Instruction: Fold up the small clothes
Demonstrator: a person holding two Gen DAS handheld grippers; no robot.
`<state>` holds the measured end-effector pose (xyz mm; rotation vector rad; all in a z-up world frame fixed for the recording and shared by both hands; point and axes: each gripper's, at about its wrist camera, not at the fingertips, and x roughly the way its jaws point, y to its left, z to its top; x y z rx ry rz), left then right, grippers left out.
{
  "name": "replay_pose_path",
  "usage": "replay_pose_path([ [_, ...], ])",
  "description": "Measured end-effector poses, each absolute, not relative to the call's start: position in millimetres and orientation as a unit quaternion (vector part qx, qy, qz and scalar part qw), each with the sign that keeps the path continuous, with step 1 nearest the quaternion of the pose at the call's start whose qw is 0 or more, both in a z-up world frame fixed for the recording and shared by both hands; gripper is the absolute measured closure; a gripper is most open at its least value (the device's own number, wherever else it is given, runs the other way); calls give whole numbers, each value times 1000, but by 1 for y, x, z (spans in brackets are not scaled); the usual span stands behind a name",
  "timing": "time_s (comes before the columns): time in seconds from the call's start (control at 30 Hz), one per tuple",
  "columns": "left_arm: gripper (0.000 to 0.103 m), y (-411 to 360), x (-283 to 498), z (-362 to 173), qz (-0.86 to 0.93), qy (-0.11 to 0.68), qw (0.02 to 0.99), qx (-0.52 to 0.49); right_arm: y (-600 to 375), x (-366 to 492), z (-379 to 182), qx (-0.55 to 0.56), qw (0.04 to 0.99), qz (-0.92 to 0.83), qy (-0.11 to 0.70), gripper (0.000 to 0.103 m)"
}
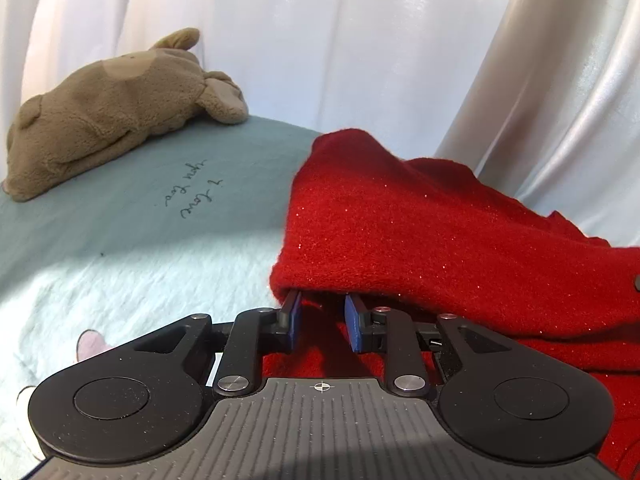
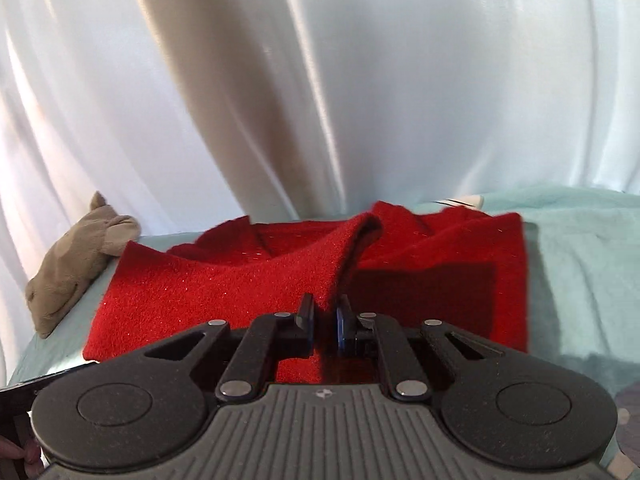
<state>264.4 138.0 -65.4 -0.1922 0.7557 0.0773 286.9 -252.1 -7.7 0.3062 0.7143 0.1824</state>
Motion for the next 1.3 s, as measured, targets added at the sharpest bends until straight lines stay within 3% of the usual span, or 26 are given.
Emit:
replay_pose_path([
  [0.1,87,134,273,-68,26,374,923,-88,-275,288,-22,176,914,63,360,93],
  [0.2,88,132,276,-68,27,375,923,-82,-288,285,-36,218,900,48,375,86],
  [0.27,88,133,276,-69,27,376,922,-83,-291,285,-47,248,884,61,392,62],
  [0.37,89,130,276,-69,28,377,922,-80,-290,282,-58,285,871,80,393,57],
  [0.43,90,129,276,-69,29,377,923,-76,-283,285,-58,285,873,86,388,63],
  [0.47,90,129,275,-68,30,377,923,-73,-280,286,-57,279,874,91,386,81],
  [0.5,89,128,275,-67,31,377,923,-71,-275,287,-54,269,878,96,383,89],
  [0.73,87,134,267,-58,30,369,926,-78,-253,266,-9,128,939,66,312,89],
  [1.3,83,131,256,-40,16,357,930,-81,-280,255,-22,98,934,11,344,89],
])
